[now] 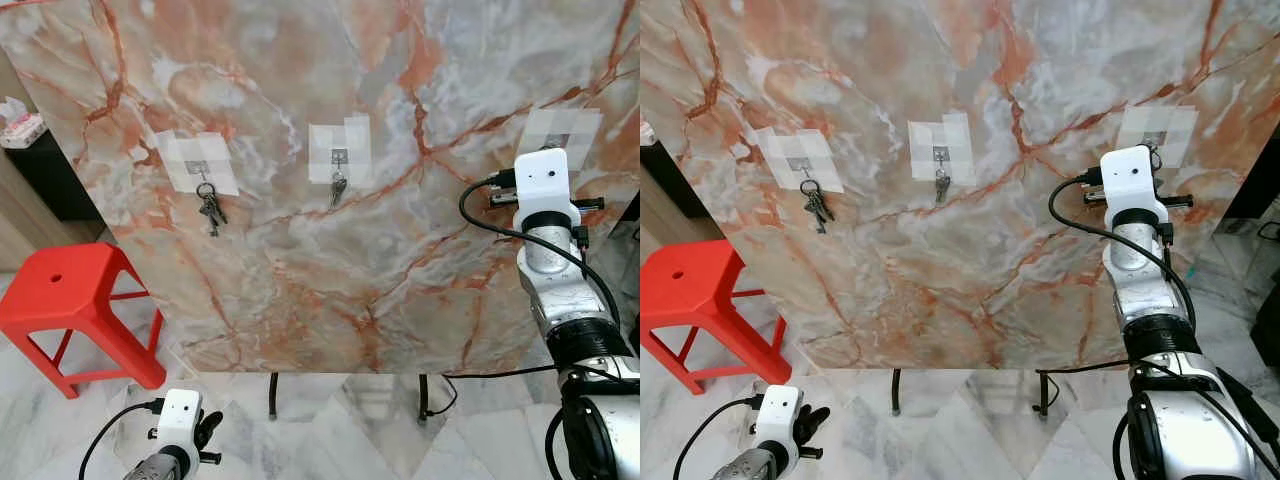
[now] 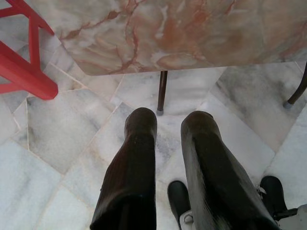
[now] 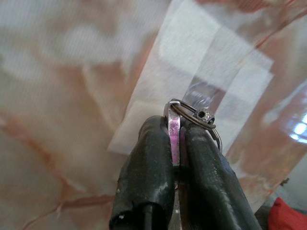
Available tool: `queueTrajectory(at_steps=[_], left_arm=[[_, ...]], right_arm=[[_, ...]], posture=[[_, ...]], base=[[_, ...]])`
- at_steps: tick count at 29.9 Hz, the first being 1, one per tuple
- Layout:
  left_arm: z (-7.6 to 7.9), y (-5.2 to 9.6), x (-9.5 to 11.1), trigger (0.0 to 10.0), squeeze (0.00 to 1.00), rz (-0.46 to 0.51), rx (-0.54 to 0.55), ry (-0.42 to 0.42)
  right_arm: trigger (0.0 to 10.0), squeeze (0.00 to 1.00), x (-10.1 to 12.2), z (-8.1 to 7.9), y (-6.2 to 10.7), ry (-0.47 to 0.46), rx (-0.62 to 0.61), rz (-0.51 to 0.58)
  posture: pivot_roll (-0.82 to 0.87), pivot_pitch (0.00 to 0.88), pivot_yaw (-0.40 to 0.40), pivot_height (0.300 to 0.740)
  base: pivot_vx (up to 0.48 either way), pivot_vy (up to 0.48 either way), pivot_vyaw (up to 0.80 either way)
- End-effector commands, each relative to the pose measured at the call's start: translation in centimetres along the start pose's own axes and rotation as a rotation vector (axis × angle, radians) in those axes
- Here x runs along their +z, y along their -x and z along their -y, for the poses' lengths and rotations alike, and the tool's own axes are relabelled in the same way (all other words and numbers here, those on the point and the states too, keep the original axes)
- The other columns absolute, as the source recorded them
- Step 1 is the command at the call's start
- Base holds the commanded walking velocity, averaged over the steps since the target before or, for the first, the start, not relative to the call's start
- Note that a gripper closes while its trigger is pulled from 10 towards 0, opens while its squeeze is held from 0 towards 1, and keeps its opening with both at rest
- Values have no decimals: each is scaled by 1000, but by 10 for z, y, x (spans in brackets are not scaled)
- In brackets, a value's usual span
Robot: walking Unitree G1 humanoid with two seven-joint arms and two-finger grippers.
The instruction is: Hang keys on a hook
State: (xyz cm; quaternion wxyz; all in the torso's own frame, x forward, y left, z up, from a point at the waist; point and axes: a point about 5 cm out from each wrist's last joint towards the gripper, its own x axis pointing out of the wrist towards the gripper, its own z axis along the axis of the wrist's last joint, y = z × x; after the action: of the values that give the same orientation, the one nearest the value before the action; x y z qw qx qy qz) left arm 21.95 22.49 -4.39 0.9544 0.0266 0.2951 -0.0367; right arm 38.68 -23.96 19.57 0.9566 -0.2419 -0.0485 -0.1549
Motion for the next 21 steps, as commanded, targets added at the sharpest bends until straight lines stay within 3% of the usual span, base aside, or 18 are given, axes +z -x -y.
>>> queueTrajectory(at_steps=[1,12,21], left_arm=[[-2,1,-1,10000,0,-3,-6,-25],[-2,1,-1,10000,0,0,-8,-26],[-3,2,-1,10000,0,1,-7,-27]], right_arm=[[10000,0,6,-6,-3,5,58,-10],[10000,0,11,-7,-6,-10,135,-4],[10000,0,25,8,-13,58,202,67]], posture=[[95,63,41,740],[95,62,44,740],[96,63,46,740]], base=[[0,0,0],[0,0,0],[0,0,0]])
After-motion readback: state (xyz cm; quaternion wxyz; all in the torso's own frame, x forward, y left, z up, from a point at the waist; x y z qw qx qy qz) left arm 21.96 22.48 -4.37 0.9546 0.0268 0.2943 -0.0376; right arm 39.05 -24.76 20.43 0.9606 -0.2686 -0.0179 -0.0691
